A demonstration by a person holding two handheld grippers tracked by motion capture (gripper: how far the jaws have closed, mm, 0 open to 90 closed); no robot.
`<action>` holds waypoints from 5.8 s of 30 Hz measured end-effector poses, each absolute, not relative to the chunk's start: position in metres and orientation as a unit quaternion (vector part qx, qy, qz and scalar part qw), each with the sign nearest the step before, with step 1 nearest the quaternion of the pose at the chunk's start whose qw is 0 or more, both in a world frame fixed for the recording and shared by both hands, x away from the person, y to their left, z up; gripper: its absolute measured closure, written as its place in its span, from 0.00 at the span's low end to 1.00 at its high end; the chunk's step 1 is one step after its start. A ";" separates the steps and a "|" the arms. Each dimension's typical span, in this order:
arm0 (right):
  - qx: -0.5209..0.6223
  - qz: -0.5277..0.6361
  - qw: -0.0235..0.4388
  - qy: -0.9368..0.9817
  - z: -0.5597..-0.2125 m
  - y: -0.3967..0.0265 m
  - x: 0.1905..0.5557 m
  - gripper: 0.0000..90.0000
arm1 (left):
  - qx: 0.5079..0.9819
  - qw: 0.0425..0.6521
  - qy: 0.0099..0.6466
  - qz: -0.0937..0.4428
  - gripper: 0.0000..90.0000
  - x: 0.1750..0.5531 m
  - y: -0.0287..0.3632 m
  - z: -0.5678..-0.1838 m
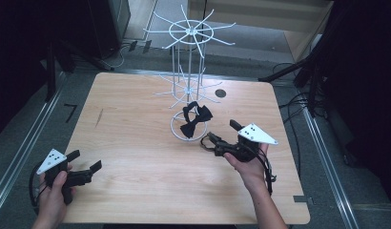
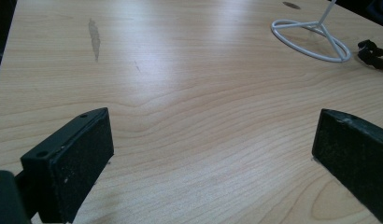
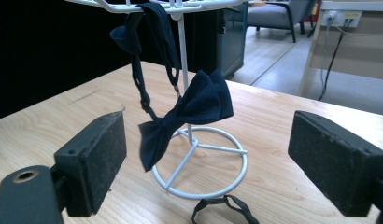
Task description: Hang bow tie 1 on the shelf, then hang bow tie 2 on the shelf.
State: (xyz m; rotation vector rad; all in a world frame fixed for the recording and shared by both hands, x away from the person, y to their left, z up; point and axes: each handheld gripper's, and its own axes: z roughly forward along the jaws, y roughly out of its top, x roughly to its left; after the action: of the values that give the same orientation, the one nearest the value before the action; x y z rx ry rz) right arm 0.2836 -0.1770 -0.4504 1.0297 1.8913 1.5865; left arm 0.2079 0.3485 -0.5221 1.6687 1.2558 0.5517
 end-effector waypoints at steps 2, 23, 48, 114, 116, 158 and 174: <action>0.371 0.575 0.237 0.689 -0.453 -0.182 0.284 0.15 | 0.682 0.471 0.512 0.225 0.00 0.208 0.348 -0.522; 0.447 0.535 0.237 0.676 -0.488 -0.224 0.302 0.18 | 0.685 0.467 0.512 0.224 0.00 0.208 0.348 -0.522; 0.490 0.491 0.220 0.686 -0.512 -0.227 0.315 0.33 | 0.684 0.470 0.512 0.225 0.00 0.208 0.348 -0.522; 0.492 0.409 0.162 0.752 -0.547 -0.195 0.349 0.85 | 0.677 0.449 0.539 0.225 0.00 0.217 0.342 -0.523; 0.486 0.404 0.168 0.757 -0.547 -0.192 0.349 0.90 | 0.671 0.449 0.545 0.226 0.00 0.217 0.342 -0.523; 0.433 0.546 0.254 0.671 -0.456 -0.192 0.312 1.00 | 0.669 0.477 0.520 0.232 0.00 0.206 0.344 -0.523; 0.436 0.568 0.265 0.646 -0.431 -0.193 0.306 1.00 | 0.673 0.474 0.519 0.232 0.00 0.206 0.343 -0.522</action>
State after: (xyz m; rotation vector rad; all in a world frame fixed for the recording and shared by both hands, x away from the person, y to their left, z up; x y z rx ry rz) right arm 0.3058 -0.1930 -0.4310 1.1768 1.7446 1.5359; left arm 0.2064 0.3434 -0.5225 1.6463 1.2687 0.5677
